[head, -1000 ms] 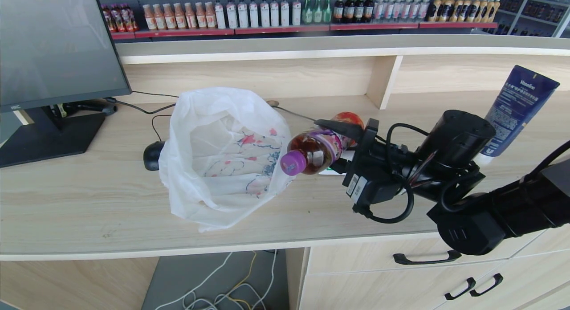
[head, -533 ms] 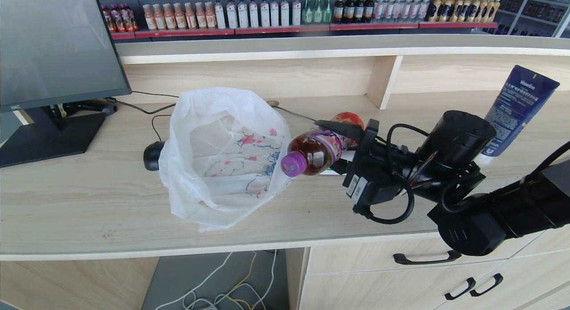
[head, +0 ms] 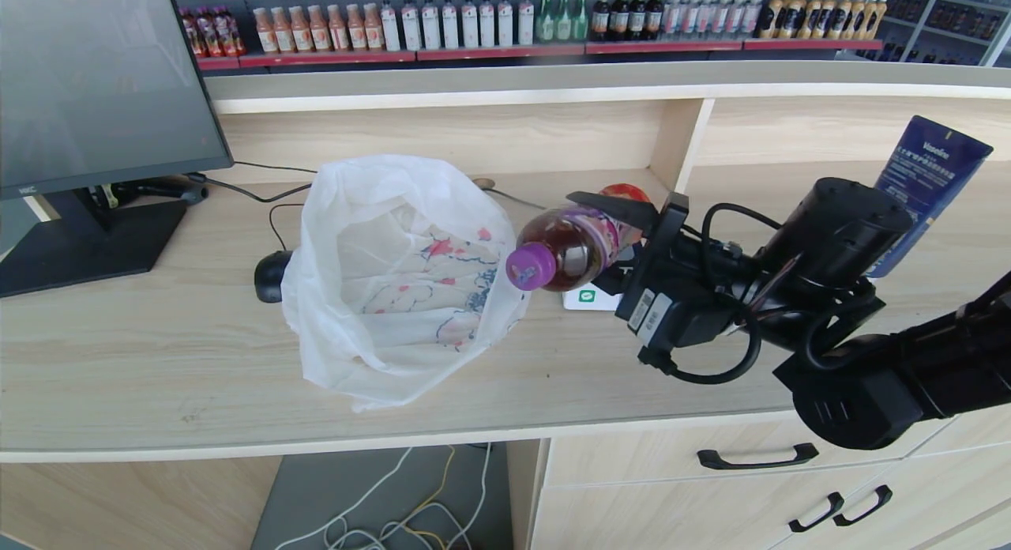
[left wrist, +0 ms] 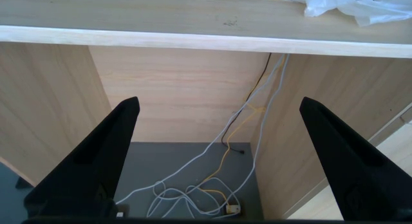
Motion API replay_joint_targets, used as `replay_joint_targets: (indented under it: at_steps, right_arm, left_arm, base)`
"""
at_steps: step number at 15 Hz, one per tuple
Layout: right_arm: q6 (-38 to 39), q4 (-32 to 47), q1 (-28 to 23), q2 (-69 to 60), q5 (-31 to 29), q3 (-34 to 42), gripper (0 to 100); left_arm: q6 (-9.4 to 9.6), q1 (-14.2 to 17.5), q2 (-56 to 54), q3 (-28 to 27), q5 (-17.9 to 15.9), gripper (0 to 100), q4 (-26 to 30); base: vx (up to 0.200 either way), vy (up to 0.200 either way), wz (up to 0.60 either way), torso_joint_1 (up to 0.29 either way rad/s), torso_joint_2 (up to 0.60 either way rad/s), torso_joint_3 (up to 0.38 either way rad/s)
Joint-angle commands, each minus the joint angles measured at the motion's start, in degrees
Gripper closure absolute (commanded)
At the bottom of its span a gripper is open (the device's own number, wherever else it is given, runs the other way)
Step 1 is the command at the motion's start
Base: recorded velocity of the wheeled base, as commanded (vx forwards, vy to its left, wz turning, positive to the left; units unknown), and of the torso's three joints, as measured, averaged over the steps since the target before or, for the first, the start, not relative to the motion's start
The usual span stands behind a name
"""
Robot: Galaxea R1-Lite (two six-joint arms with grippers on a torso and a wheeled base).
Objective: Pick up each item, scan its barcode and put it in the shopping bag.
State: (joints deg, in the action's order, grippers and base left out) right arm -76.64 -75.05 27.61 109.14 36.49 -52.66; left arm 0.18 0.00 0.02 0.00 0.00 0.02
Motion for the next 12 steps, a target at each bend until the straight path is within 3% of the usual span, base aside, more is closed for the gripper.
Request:
replay_joint_targets:
  at_steps: [1, 4, 8, 12]
  right_arm:
    - [0.97, -0.01, 0.16, -2.79, -0.01, 0.10, 100]
    - [3.52, 0.07, 1.22, -3.85, -0.63, -0.07, 100]
    - [10.90, -0.10, 6.84, -4.82, -8.27, -2.88, 100]
    - [21.01, -3.09, 7.37, -4.90, -13.02, -3.24, 100]
  left_arm:
    - [-0.01, 0.00, 0.06, 0.00, 0.00, 0, 0.06]
    - [-0.01, 0.00, 0.06, 0.00, 0.00, 0, 0.06]
    - [-0.01, 0.00, -0.02, 0.00, 0.00, 0, 0.06]
    - [-0.01, 0.00, -0.02, 0.00, 0.00, 0, -0.02]
  base:
    - [0.000, 0.000, 0.00, 0.000, 0.00, 0.000]
    - [0.000, 0.000, 0.00, 0.000, 0.00, 0.000]
    - [0.000, 0.000, 0.00, 0.000, 0.00, 0.000]
    - [0.000, 0.000, 0.00, 0.000, 0.00, 0.000]
